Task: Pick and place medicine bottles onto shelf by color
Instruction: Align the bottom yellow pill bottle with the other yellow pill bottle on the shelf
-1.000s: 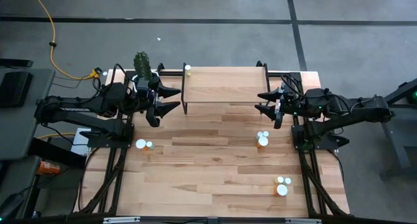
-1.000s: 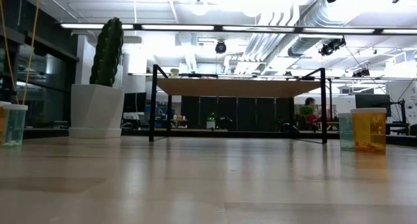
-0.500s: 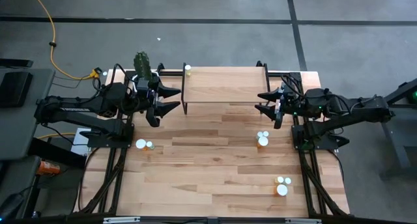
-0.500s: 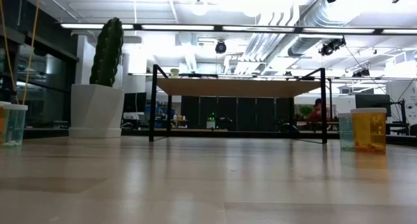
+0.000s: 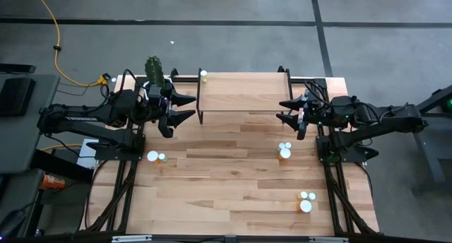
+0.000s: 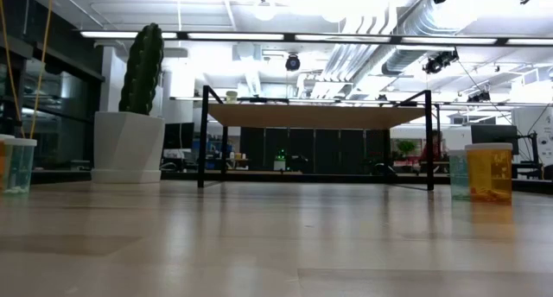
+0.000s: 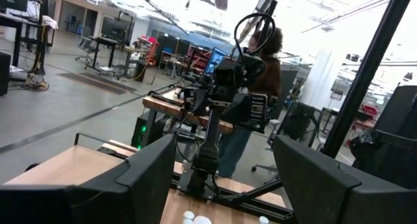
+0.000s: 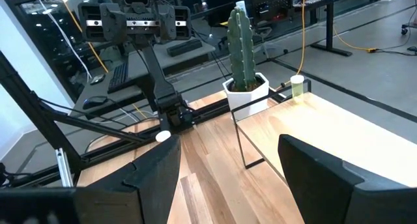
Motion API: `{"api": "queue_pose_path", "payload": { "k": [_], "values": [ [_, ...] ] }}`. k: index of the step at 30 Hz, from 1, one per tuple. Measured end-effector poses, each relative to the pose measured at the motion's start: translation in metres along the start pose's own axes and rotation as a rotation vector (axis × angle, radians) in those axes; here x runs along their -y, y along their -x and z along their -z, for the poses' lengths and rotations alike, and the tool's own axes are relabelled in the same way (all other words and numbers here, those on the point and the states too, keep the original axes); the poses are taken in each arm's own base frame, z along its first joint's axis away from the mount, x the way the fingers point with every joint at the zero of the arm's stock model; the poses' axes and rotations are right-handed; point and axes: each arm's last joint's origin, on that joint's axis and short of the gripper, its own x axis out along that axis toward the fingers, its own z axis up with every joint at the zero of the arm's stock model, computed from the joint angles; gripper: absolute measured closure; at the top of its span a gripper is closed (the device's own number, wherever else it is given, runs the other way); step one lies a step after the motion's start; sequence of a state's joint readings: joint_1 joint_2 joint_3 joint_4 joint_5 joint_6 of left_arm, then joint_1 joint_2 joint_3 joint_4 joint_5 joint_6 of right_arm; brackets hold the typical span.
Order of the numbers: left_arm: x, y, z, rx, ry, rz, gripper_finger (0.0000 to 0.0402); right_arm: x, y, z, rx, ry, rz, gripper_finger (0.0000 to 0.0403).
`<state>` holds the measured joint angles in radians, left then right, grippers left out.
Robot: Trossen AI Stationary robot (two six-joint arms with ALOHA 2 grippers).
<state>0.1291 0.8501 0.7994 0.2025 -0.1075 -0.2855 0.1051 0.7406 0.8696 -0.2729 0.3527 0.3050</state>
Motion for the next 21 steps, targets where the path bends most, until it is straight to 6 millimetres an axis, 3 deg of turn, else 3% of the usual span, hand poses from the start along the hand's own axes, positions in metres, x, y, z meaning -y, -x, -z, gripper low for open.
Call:
{"api": "queue_pose_path", "payload": {
  "k": [21],
  "values": [
    [-0.0001, 0.0000, 0.0004, -0.004, 0.000, -0.001, 0.0152, -0.0013, 0.0001, 0.0004, -0.014, -0.012, -0.045, 0.0153]
  ]
}}
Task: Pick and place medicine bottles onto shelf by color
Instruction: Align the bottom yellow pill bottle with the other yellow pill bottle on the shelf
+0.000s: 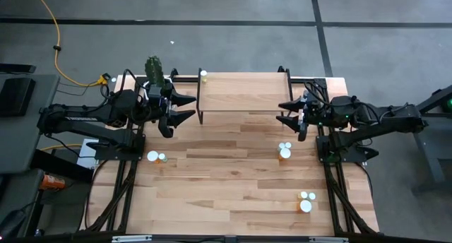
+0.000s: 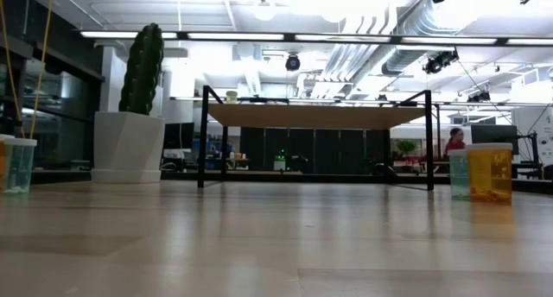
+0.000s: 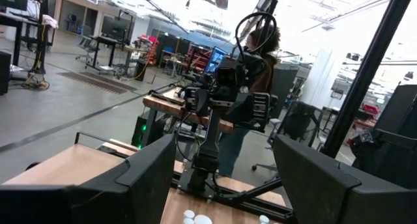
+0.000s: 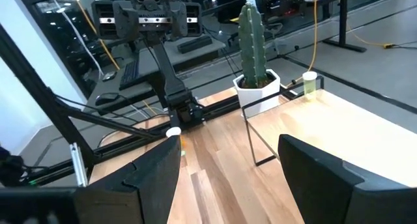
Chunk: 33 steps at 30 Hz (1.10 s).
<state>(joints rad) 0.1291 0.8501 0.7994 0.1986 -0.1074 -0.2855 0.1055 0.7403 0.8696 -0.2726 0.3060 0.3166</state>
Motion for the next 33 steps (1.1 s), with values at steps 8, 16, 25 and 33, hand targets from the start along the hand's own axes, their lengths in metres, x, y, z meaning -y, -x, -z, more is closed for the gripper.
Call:
{"api": "queue_pose_path", "payload": {
  "k": [8, 16, 25, 33],
  "values": [
    [0.000, 0.000, 0.000, 0.000, 0.031, 0.001, 0.0152, -0.009, -0.019, -0.001, 0.027, -0.078, -0.070, 0.0153],
    [0.001, 0.000, 0.000, -0.009, 0.044, 0.024, 0.0152, -0.017, -0.056, 0.021, -0.134, -0.032, -0.146, 0.0153],
    [-0.001, 0.000, 0.007, -0.075, 0.037, -0.002, 0.0152, -0.017, -0.045, 0.046, -0.453, -0.257, -0.150, 0.0153],
    [-0.002, 0.001, 0.010, -0.108, 0.034, -0.016, 0.0152, -0.016, -0.033, 0.066, -0.671, -0.396, -0.014, 0.0153]
  ]
}}
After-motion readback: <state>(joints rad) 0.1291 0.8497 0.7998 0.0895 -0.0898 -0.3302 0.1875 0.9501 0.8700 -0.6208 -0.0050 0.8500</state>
